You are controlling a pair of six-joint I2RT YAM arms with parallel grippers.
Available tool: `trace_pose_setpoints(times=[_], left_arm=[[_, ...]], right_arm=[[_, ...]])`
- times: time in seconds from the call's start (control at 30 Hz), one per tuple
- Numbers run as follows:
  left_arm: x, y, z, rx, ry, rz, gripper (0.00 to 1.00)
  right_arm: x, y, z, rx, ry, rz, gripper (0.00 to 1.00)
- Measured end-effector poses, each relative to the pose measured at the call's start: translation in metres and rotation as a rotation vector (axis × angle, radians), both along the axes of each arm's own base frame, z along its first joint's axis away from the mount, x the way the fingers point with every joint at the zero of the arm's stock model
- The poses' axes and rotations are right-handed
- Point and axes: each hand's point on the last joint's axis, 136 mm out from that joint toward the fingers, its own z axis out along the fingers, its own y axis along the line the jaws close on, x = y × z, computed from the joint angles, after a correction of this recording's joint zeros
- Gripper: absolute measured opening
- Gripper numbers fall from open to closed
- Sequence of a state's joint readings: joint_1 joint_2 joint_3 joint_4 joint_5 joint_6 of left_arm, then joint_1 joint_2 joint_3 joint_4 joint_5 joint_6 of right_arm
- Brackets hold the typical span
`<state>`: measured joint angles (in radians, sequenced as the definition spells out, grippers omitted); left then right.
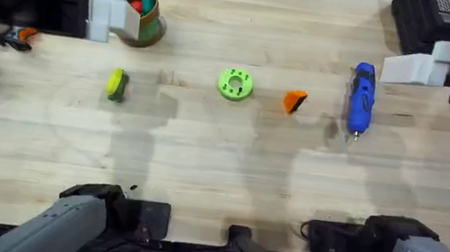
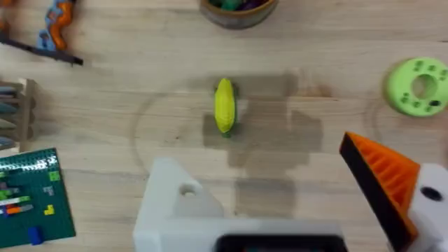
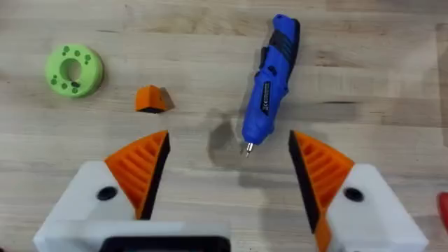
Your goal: Pick up the gripper from the table and insert it into the empty holder that is missing its gripper. Then pick up a screw, insert it into the mounting hole, and use the screwdriver to tighten it. Finally, clean up the table by picking up the vegetable and placing it into the bucket.
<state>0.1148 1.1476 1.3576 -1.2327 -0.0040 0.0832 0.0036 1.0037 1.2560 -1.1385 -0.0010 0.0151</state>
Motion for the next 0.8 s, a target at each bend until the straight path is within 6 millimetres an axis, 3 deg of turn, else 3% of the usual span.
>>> trace_pose_setpoints(times=[0.33,0.8], left_arm=[[0.009,0.019,-0.114,-0.053,0.213,0.048,0.985],[0.036,0.048,-0.186,-0.073,0.342,0.069,0.985]], right_arm=[[0.000,0.000,0.000,0.000,0.000,0.000,0.993],[0.000,0.000,0.000,0.000,0.000,0.000,0.993]])
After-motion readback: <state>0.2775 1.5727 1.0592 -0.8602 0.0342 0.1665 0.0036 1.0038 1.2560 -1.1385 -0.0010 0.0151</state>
